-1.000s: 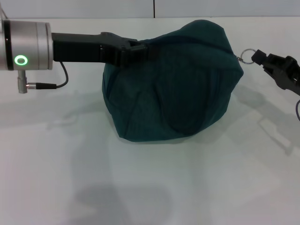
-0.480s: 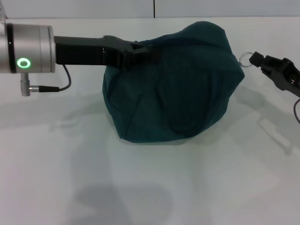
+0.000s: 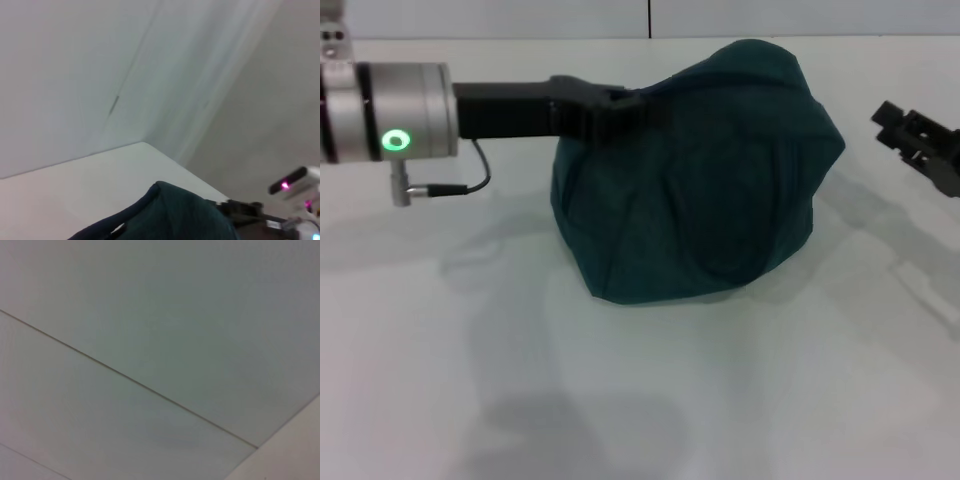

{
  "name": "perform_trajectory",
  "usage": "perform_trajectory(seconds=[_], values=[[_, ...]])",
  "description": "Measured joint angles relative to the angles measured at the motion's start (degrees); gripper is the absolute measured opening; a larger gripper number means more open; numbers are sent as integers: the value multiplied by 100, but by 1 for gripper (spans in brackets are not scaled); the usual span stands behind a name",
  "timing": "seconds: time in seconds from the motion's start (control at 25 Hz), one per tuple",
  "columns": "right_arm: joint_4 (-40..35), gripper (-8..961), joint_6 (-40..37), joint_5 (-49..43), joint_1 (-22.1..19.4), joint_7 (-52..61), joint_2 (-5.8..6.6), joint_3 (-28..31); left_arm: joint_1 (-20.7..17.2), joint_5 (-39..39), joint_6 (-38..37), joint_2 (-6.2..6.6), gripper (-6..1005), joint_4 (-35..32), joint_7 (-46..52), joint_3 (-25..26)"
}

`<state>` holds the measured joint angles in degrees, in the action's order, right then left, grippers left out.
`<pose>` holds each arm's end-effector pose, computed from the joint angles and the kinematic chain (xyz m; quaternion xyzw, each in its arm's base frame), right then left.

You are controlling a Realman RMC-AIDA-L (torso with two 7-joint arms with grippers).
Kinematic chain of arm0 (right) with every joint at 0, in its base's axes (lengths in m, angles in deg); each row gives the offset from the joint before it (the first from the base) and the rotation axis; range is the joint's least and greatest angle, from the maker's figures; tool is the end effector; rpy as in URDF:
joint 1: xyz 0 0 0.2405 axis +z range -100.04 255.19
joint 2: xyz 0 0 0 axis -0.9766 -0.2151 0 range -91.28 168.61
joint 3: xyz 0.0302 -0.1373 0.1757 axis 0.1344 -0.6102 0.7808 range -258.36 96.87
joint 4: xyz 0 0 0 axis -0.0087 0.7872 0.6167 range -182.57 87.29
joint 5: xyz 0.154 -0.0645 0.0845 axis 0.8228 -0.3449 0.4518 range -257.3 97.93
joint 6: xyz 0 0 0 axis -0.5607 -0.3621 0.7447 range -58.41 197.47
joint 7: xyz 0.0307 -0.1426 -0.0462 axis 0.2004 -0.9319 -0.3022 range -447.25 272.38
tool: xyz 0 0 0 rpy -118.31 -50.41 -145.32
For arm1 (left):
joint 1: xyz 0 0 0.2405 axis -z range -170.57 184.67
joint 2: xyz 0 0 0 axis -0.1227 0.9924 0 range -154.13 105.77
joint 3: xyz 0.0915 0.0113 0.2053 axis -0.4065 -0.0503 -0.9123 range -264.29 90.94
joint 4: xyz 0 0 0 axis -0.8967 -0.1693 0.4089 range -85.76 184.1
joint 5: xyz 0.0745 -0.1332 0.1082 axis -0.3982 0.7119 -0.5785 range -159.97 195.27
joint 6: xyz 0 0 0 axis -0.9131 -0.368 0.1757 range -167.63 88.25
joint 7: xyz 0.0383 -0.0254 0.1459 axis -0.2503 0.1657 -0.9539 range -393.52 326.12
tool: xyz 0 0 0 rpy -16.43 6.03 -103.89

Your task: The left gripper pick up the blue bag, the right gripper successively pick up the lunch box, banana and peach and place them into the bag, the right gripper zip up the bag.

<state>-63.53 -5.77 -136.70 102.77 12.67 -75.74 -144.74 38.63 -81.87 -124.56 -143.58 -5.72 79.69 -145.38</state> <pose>0.2511 0.3165 0.0208 -0.6611 0.5483 0.4865 0.1602 -0.1389 0.3272 0.0192 -0.9070 -0.3058 -0.2828 0.0619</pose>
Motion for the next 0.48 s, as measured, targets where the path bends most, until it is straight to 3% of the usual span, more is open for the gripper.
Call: perform_trajectory(seconds=[0.24, 0.48], values=[[-269, 499, -359, -21, -191, -131, 103, 2, 232, -1, 555, 5, 155, 337, -115, 5], [-276, 682, -984, -9, -191, -535, 231, 13, 344, 29, 697, 7, 386, 375, -257, 23]])
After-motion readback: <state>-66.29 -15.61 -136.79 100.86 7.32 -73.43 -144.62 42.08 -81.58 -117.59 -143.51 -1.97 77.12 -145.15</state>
